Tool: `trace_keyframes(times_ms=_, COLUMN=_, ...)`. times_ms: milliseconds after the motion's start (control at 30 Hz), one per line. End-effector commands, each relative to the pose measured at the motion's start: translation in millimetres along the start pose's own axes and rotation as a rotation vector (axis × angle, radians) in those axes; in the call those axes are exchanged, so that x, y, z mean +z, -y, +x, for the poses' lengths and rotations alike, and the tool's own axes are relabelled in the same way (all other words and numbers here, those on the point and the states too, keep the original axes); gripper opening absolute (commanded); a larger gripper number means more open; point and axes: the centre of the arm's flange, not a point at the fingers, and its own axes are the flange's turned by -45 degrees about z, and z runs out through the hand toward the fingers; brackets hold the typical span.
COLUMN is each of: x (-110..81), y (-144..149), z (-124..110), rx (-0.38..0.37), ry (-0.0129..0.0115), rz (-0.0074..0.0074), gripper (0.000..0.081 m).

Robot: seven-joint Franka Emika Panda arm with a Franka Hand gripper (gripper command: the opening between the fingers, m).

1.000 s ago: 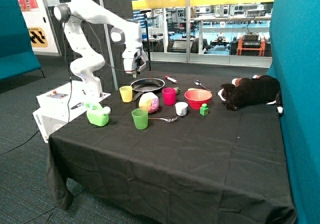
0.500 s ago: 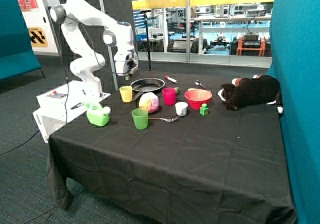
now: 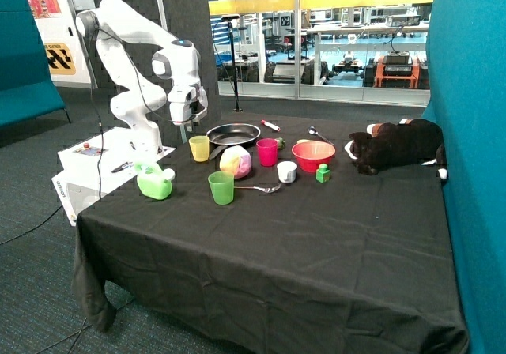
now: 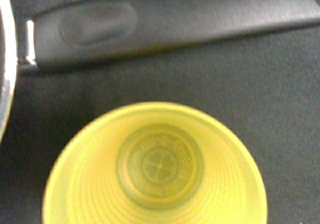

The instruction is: Stack the cups

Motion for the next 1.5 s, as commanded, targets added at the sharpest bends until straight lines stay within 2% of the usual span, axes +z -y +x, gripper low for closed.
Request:
trace_keyframes(times_ms=0, x=11.2, y=-11.8, z=-16.3, rx=-0.017, ry=0.0006, rz=-0.0009, gripper=0.0362)
trace_keyframes(times_ms=633, x=33.3, y=-3.6, z=-6.3, rx=-0.069, ry=0.0006, rz=-0.0009, gripper=0.0358)
trace_keyframes(times_ms=933, x=53.0, y=-0.6, z=-7.6, rx=-0.08, ry=0.0006, rz=-0.0009, gripper=0.0356)
trace_keyframes(times_ms=1467, x=60.9, y=7.4, z=-6.0, rx=-0.092, ry=0.0006, rz=-0.0009, gripper=0.0354)
